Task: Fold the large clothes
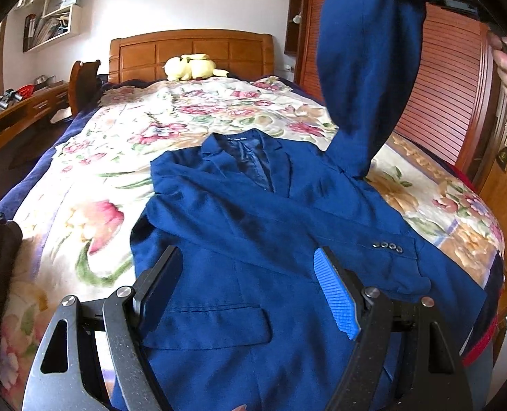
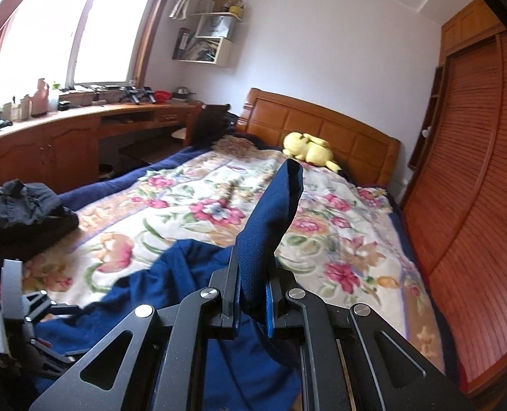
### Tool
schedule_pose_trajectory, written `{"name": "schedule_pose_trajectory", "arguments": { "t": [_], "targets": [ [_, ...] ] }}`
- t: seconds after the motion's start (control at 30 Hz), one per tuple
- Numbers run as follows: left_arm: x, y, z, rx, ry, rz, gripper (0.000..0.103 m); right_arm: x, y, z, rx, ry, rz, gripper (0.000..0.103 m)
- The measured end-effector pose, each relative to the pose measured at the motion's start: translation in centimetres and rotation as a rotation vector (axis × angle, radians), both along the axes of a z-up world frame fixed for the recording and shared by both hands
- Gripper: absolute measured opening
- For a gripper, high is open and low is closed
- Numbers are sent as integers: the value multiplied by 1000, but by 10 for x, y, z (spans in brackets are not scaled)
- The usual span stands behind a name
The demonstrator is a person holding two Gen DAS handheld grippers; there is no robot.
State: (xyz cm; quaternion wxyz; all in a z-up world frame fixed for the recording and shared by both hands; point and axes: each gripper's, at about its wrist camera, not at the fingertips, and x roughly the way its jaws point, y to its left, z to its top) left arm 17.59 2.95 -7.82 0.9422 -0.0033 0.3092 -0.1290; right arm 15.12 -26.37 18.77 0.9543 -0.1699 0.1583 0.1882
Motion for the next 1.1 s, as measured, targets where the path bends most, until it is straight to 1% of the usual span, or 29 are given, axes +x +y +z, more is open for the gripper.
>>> {"name": "schedule_pose_trajectory", "arguments": {
  "t": [0.13,0.5,0.67,0.7,0.8,0.83,0.87,0.93,1.07,1.1],
  "targets": [
    [1,8,0,-2,-1,16,79,-3,1,-8,2,27,40,10],
    [3,31,-2,-16,2,64,79,8,-8,-73,-35,233,85,10],
    [4,35,-1,-22,1,75,79,16,-1,-86,-37,307,115,10],
    [5,36,-1,-22,2,77,79,18,6,-85,-38,310,118,14],
    [5,38,-2,-24,2,81,79,17,8,-80,-36,313,134,29],
    [5,38,-2,-25,1,81,79,19,7,-76,-27,311,143,39],
    [4,38,-2,-25,0,82,79,13,5,-77,-18,302,144,45],
    [3,39,-2,-24,0,84,79,14,-1,-75,0,293,143,46],
    [3,37,-3,-18,3,78,79,16,-17,-103,9,299,110,46],
    [2,36,-3,-16,4,75,79,12,-16,-121,8,305,93,46]
  ]
}}
